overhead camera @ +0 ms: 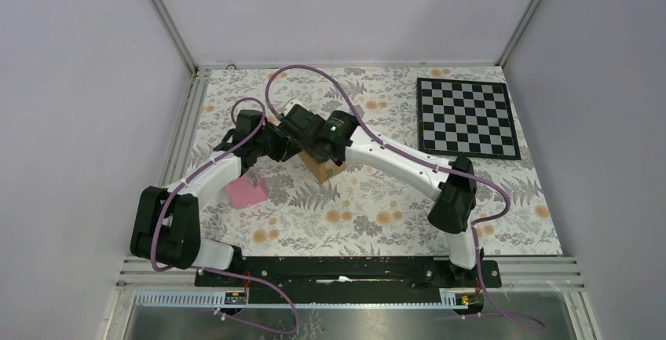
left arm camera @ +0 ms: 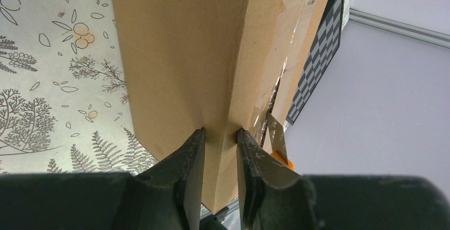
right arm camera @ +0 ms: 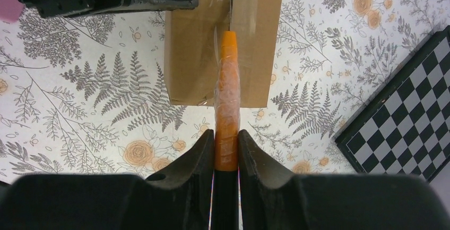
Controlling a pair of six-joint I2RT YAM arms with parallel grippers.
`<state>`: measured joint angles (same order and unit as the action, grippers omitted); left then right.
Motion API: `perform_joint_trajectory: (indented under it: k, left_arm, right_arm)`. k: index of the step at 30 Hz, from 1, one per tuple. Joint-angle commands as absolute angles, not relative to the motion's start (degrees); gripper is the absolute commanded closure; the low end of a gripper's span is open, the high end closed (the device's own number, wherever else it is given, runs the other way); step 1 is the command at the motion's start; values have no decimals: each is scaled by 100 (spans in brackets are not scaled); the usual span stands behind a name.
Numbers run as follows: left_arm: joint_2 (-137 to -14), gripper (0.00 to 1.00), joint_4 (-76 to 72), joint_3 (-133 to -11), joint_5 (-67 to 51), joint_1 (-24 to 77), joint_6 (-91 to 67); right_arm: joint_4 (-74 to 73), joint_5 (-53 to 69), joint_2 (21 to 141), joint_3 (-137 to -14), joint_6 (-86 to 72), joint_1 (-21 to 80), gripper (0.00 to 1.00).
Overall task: Unpack the express box
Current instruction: Cut the express box at the center of the board.
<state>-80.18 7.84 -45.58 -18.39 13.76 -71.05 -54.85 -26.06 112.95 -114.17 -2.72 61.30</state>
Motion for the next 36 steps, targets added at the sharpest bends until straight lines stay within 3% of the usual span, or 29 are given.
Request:
perform_joint_trajectory:
  k: [1,8,21,26,33,36]
  left_arm:
    - [-8149,91,1723,-4254,-1147,1345,-6953]
    - [-8093,89,1731,-4259,-1177,1352,-6937]
    - [-7899,83,1791,-4300,-1134,1380,-6853]
    - [-7999,70,1739,-4599,-1355,1379,-6580]
    - [-7700,40,1586,-5174,-1728,1371,-6093]
    - [-7381,19,1387,-5187,-1983,1327,-5987]
  right_arm:
    - [-5714,-2587,11526,-11615,-353,6203,100]
    - [-6008,-2574,11727,-11909,-519,6203,100]
    - [-6199,-2212,11085,-11274,-801,6209,100]
    - [-6190,-2212,10799,-11211,-875,6207,100]
    - [-6189,-2097,10587,-11312,-905,6064,100]
    - [-6043,-1699,10351,-11251,-999,5828,100]
